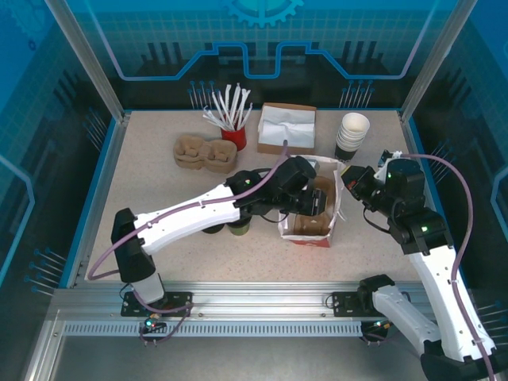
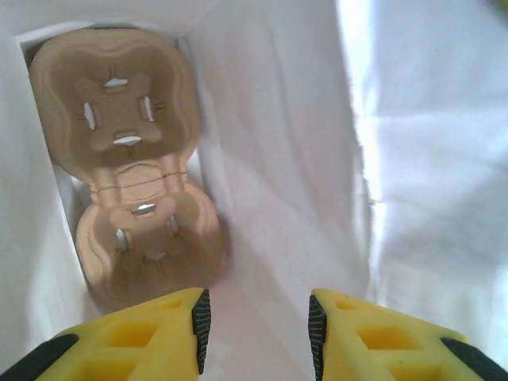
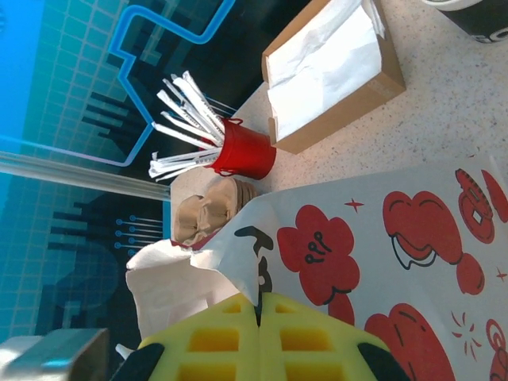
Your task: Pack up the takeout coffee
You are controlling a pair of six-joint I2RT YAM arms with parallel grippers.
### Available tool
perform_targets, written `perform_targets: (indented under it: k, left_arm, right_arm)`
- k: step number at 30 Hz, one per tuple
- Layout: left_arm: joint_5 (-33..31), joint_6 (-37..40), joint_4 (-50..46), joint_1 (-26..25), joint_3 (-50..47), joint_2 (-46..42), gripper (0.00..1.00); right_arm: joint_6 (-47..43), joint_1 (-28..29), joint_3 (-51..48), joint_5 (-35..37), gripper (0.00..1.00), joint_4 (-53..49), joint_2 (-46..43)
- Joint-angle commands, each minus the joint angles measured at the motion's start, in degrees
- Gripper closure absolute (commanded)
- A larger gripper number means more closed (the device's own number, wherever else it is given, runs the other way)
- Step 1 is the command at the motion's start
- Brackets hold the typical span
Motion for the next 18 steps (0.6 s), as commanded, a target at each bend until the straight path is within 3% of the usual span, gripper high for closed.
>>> perform_targets:
  k: [1, 8, 18]
  left_arm:
    - [2.16, -0.69, 2.51, -0.13, -0.99, -4.65, 0.61]
    - [2.07, 0.82, 5.79, -0.13, -4.30, -10.65, 0.63]
    - [-1.57, 3.54, 2.93, -2.43, -2.75, -8.05, 0.68]
  right_arm:
    - [-5.02, -2.08, -0.26, -5.09, 1.00, 4.12, -1.63]
    - [-9.99, -4.66, -3.96, -10.93, 1.00, 7.84, -6.25]
    - [-7.16, -5.11, -4.79, -11.90, 1.00, 7.36, -6.89]
